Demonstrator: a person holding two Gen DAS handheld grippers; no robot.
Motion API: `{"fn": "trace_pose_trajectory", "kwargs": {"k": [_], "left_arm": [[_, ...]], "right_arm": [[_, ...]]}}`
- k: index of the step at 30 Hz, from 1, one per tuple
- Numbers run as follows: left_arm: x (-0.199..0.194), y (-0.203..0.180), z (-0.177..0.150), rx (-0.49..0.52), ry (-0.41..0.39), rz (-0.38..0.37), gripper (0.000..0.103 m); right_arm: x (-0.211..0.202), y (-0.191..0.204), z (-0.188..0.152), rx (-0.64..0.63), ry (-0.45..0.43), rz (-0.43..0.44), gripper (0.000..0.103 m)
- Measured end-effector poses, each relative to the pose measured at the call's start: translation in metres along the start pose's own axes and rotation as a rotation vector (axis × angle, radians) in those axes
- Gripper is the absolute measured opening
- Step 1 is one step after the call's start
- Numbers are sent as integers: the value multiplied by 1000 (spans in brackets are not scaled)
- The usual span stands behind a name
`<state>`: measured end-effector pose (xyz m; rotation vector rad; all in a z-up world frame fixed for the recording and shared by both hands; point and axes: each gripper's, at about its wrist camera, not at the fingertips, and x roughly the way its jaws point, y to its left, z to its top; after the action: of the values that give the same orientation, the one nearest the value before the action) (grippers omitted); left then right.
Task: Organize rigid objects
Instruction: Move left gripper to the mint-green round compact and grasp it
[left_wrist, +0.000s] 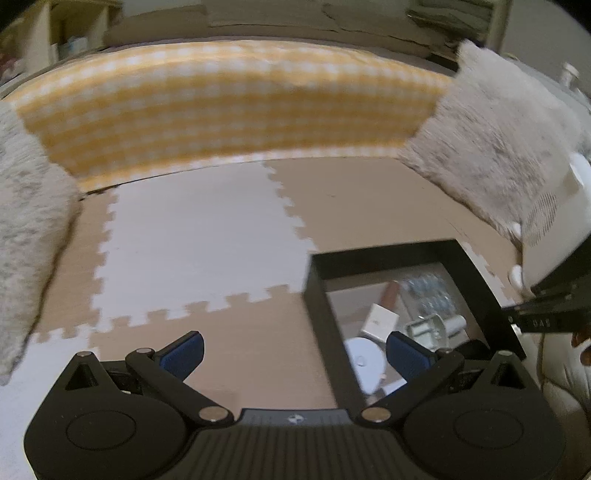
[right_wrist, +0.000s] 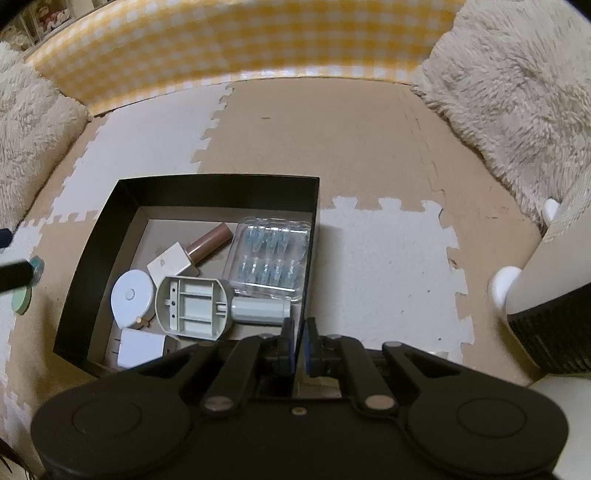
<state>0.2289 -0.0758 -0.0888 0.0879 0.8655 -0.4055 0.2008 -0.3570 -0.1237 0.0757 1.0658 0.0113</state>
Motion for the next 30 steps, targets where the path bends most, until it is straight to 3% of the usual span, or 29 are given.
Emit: {"fn": "trace_pose_trajectory", "kwargs": {"k": [8,16,24,28,30], "left_arm": [[-13,52,1,-8,32,108,103],[-1,103,-22,-16,194,165,103],[23,143,-50,-190,347,178,103],[29,151,-56,-253,358,161,103],[32,152,-57,-276,356,148,97]], "right_arm": [[1,0,-1,-2,3,2,6],[2,2,-1,-15,10,-1,9],[5,4,-2,-27,21,-8,10],[5,5,-1,-27,24,-6,10],[4,4,-1,-26,22,-6,10]]}}
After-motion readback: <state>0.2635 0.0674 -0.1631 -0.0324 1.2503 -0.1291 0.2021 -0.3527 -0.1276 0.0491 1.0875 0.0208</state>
